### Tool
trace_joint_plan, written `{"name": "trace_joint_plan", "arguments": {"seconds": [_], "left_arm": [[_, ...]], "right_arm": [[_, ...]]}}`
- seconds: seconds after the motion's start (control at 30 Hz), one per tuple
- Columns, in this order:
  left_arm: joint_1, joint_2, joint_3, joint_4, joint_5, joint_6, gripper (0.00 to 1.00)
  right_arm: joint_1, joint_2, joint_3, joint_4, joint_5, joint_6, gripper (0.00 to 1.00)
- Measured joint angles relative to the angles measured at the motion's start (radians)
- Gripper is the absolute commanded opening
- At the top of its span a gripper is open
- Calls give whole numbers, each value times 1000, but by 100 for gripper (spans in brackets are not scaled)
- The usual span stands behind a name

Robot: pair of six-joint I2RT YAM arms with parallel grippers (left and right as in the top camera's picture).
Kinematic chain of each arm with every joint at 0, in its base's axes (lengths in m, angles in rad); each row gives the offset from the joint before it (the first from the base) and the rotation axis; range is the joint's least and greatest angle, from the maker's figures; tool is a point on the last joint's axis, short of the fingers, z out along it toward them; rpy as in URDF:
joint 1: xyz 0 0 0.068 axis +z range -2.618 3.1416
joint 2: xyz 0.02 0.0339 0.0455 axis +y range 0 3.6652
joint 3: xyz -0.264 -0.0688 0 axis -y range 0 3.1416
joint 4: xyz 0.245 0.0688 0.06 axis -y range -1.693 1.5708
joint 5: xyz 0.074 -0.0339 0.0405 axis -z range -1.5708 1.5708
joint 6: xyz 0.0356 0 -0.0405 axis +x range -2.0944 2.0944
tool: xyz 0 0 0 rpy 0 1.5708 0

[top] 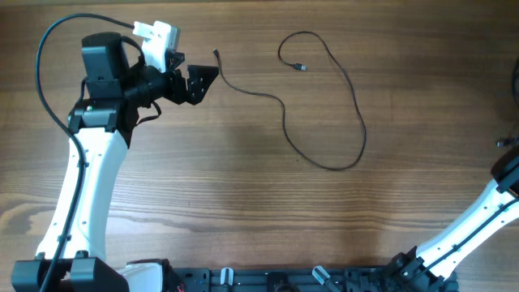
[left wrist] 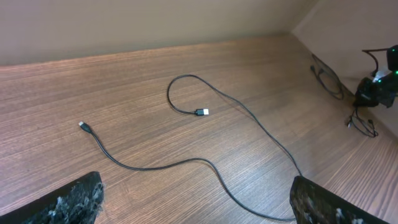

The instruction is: Untangle cables

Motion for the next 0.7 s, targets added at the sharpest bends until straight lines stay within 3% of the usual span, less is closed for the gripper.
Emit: {"name": "trace_joint_plan", "arguments": {"seconds": [0.1, 0.13, 0.17, 0.23, 0.5, 0.7], "left_arm": [[0, -3, 0, 0, -3, 0, 98], [0, -3, 0, 0, -4, 0, 98], [0, -3, 0, 0, -3, 0, 98], [0, -3, 0, 0, -4, 0, 98], [0, -3, 0, 0, -6, 0, 98], [0, -3, 0, 0, -6, 0, 100]], "right_arm": [[0, 0, 0, -9, 9, 0, 5], [0, 0, 0, -18, 9, 0, 12], [0, 0, 0, -21, 9, 0, 33], [0, 0, 0, -30, 8, 12, 99], [0, -20, 84, -143, -56, 65, 99], [0, -184, 102, -245, -46, 136, 99]]}}
